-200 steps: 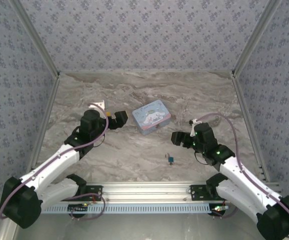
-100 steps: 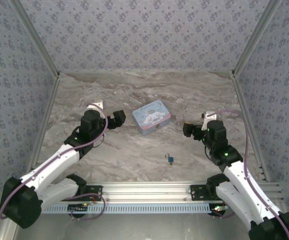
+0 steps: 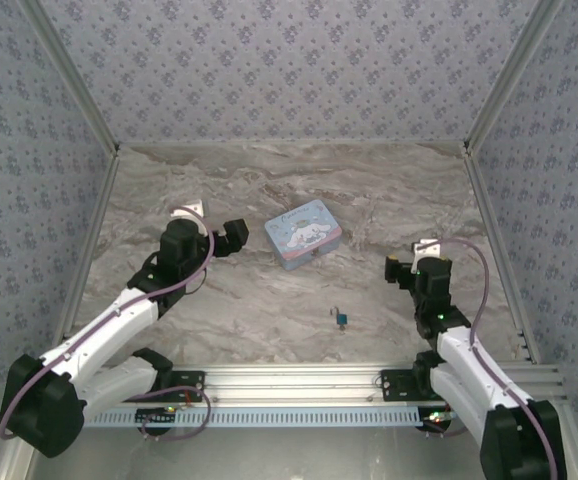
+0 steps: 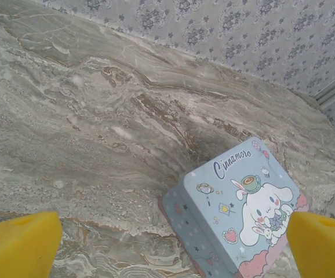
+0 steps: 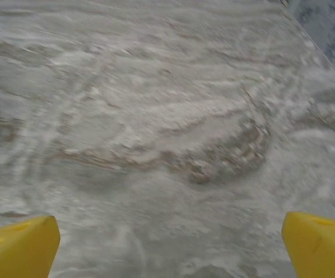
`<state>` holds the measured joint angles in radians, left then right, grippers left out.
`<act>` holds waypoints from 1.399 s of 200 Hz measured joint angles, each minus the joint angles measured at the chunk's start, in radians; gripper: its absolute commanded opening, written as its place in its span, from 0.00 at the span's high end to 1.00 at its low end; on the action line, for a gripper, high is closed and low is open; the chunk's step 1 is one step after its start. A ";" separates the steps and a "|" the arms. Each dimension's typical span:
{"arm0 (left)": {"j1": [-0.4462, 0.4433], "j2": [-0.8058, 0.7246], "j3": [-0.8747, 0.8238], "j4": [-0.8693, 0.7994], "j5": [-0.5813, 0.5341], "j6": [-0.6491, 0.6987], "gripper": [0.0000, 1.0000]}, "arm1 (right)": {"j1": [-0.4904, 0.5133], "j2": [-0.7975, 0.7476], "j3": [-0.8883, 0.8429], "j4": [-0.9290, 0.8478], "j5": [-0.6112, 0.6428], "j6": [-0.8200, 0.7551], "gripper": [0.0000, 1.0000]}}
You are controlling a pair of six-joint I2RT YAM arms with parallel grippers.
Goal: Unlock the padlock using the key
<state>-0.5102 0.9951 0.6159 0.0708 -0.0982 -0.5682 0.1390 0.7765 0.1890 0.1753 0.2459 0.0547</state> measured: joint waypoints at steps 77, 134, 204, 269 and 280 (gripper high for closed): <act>0.006 0.051 0.000 0.001 0.003 0.000 0.01 | -0.128 0.321 -0.007 0.372 -0.135 -0.001 0.00; 0.006 0.062 0.000 0.004 0.004 -0.001 0.01 | -0.130 0.465 0.051 0.533 -0.190 -0.039 0.00; 0.014 0.095 0.000 0.011 0.008 0.002 0.01 | -0.170 0.544 0.055 0.635 -0.217 -0.048 0.00; 0.076 0.028 -0.008 -0.124 -0.221 0.141 0.01 | -0.206 0.739 0.150 0.663 -0.238 -0.045 0.00; 0.103 -0.015 -0.026 -0.120 -0.272 0.155 0.01 | -0.196 0.739 0.174 0.663 -0.235 -0.045 0.00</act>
<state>-0.4076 0.9798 0.5900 -0.0494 -0.3706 -0.4129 -0.0570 1.5150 0.3634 0.8383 0.0105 0.0093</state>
